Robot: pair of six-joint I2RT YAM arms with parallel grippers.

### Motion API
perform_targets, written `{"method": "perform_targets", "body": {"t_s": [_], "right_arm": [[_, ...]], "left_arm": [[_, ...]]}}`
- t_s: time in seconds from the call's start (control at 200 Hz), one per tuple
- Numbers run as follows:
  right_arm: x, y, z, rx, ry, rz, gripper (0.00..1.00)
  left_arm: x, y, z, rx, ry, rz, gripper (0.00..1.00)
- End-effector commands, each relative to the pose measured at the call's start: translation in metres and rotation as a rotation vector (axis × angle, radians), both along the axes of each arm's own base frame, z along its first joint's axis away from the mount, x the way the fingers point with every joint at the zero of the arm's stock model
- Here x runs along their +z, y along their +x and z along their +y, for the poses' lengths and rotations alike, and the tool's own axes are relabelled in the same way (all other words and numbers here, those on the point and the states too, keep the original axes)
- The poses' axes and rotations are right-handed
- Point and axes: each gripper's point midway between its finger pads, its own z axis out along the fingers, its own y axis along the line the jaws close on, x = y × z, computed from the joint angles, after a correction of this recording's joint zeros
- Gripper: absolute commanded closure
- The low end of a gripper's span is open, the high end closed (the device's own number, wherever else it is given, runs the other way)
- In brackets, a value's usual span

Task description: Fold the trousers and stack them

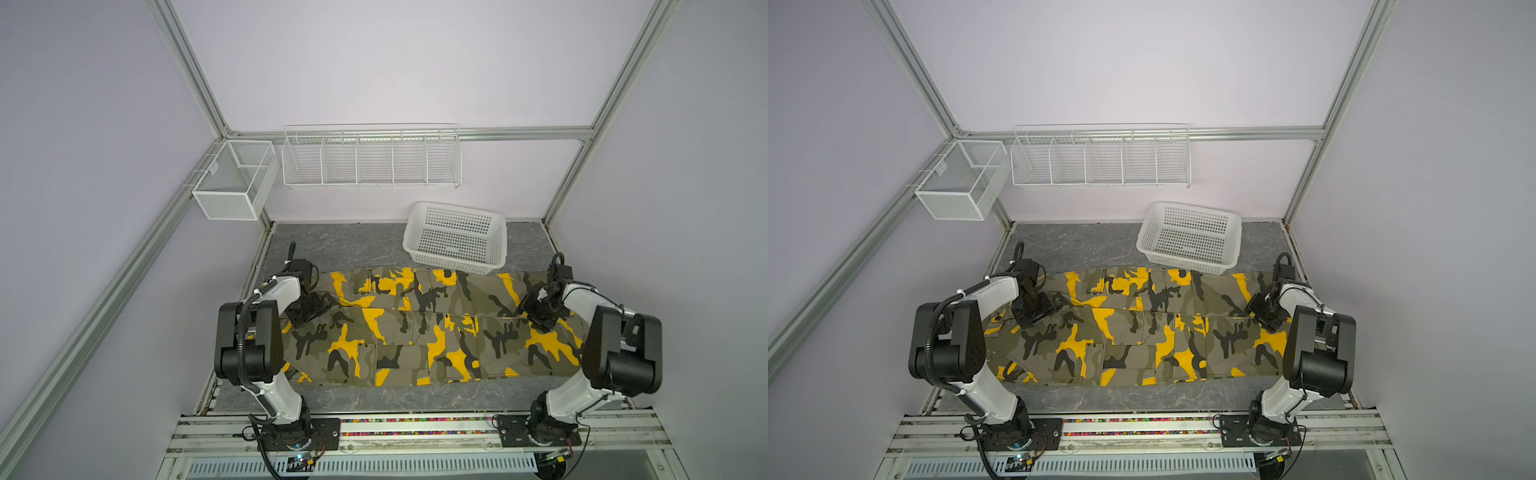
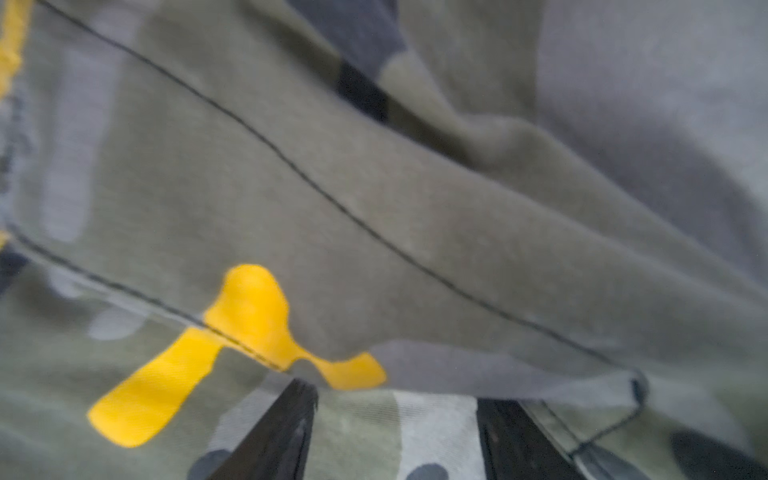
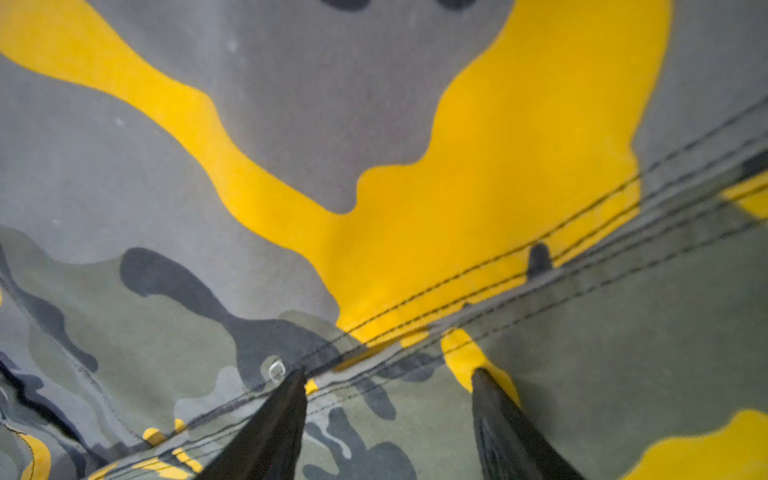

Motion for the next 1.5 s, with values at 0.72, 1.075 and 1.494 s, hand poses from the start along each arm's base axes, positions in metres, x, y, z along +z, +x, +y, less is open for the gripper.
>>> {"method": "perform_targets", "body": {"t_s": [0.72,1.075,1.494], "right_arm": [[0.057,-0.11,-0.041,-0.395,-0.064,0.057,0.1],[0.02,-0.152,-0.042,-0.542,-0.067,0.18,0.1],[-0.019,-0.148,-0.043,-0.59,0.007,0.204,0.13]], "left_arm": [[0.065,-0.102,0.093,0.617,-0.047,-0.098,0.27],[0.016,-0.157,0.081,0.858,-0.047,0.004,0.25],[-0.014,-0.154,0.082,0.856,-0.061,-0.056,0.33]]}}
